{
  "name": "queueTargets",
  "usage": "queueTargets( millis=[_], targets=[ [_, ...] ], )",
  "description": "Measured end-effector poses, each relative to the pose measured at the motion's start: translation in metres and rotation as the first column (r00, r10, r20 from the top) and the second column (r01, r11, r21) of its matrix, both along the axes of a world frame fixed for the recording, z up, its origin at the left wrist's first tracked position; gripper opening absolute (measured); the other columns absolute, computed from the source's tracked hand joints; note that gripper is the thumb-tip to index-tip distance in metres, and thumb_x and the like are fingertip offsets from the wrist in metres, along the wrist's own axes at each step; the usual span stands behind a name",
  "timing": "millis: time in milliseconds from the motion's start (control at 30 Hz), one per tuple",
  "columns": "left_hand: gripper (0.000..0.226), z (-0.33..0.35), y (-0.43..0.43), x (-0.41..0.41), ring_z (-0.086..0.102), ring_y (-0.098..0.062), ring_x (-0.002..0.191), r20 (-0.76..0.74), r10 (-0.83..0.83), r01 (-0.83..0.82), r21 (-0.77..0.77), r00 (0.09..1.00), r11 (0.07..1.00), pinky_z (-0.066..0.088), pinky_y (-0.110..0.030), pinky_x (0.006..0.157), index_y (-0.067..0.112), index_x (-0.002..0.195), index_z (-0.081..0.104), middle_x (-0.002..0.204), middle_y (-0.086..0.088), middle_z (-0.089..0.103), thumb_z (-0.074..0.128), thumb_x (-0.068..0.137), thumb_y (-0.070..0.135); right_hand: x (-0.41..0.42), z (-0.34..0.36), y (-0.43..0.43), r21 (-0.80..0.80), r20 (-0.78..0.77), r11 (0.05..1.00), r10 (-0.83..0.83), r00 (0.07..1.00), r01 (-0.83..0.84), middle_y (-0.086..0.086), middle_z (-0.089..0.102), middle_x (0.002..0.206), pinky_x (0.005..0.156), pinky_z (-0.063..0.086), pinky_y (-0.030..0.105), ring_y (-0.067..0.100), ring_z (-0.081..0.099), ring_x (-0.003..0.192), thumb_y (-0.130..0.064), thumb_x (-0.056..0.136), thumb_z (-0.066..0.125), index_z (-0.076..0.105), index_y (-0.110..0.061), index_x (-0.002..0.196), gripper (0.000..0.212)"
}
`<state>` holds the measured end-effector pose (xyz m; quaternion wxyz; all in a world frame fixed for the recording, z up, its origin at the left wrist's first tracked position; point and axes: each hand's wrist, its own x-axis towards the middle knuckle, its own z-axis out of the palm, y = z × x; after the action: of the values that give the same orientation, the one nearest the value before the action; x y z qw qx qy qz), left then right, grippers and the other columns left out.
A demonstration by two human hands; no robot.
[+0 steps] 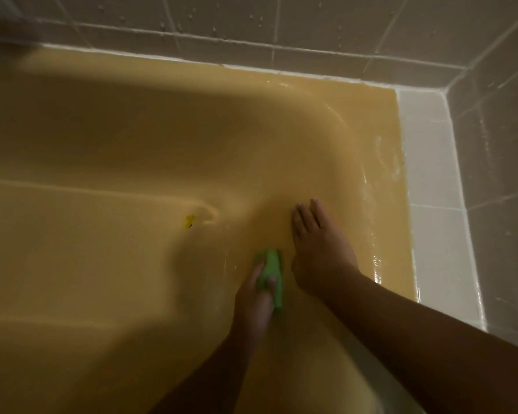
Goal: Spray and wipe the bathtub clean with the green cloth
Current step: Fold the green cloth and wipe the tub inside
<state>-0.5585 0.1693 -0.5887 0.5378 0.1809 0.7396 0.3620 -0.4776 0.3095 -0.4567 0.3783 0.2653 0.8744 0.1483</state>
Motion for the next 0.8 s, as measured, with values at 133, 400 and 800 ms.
queueTargets(
  millis=[133,400,800],
  targets=[
    [0.044,-0.016,-0.059,-0.008,0.062,-0.014,0.113,-0.041,-0.03,0.02,-0.215,0.999,0.976,0.052,-0.016,0.083,0.036,0.146,0.055,0.141,0.006,0.061,0.064,0.102,0.031,-0.006,-0.019,-0.008,-0.018,0.015,1.0,-0.024,1.0,0.024,0.026,-0.009,0.169,0.124,-0.01,0.061,0.041,-0.007,0.158,-0.047,0.109,0.016,-0.005,0.003,0.16,0.075],
    [0.036,-0.053,0.133,-0.072,0.067,-0.026,0.107,-0.253,-0.034,0.037,0.004,0.967,0.999,0.055,-0.036,0.092,0.025,0.127,0.067,0.117,-0.002,0.072,0.052,0.097,0.038,-0.012,-0.059,-0.021,-0.032,0.025,0.999,0.021,0.999,-0.02,0.027,-0.008,0.169,0.122,-0.013,0.062,0.041,-0.008,0.158,-0.05,0.108,0.017,-0.005,0.002,0.16,0.076],
    [0.042,0.009,-0.071,-0.007,0.067,-0.013,0.104,-0.002,-0.096,0.093,-0.218,0.995,0.972,0.051,-0.015,0.074,0.036,0.141,0.061,0.134,0.006,0.067,0.066,0.1,0.025,0.023,0.0,-0.058,-0.093,-0.137,0.994,-0.066,0.988,0.054,0.03,-0.004,0.169,0.122,-0.014,0.062,0.043,-0.004,0.158,-0.039,0.108,0.019,0.0,0.008,0.159,0.072]
  ],
)
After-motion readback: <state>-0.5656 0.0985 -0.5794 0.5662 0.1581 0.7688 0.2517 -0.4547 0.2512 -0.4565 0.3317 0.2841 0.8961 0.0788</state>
